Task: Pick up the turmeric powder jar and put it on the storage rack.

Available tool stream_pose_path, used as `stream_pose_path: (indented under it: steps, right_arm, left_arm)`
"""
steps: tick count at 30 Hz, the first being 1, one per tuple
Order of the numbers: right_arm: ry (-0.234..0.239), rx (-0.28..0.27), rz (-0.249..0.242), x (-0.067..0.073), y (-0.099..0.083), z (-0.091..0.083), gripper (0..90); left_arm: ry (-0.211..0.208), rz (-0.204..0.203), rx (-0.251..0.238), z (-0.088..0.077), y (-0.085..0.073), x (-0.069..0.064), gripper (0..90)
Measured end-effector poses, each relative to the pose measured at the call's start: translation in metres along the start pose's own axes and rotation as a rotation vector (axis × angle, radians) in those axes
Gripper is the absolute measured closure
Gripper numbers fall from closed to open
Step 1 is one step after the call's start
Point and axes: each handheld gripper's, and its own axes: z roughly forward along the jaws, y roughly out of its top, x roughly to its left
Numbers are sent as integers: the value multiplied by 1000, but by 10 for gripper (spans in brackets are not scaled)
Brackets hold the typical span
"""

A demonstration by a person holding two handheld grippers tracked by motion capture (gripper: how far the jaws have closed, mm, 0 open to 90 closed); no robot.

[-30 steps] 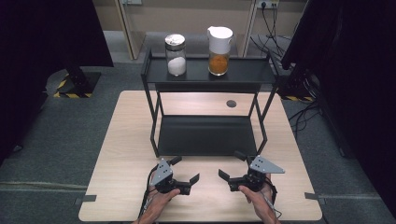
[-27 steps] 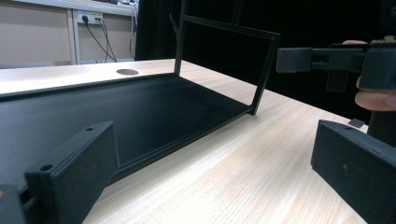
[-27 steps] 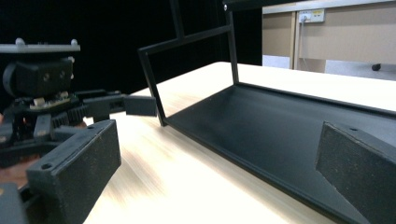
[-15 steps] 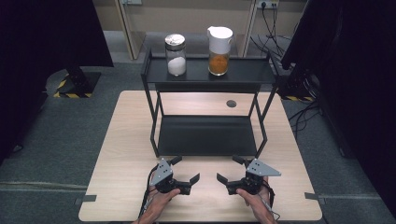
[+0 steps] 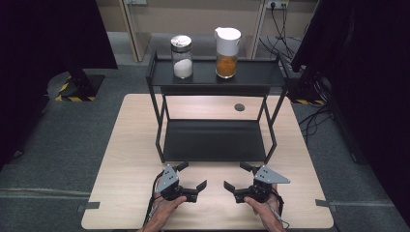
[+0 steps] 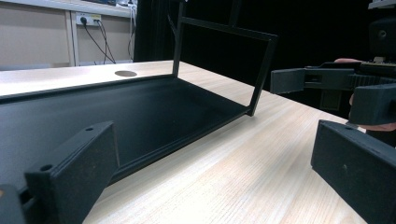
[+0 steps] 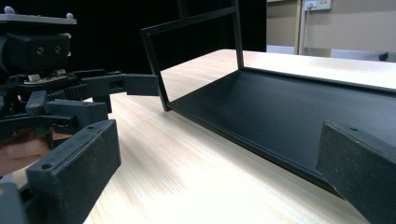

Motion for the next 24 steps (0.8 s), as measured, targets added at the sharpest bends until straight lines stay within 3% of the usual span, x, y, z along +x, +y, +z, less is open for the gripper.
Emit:
stream_pose_path:
  steps: [24]
  right_arm:
    - [-8,1,17,-1,-1,-1,5]
  left_arm:
    - [-2,6,1,0,1,-1,3]
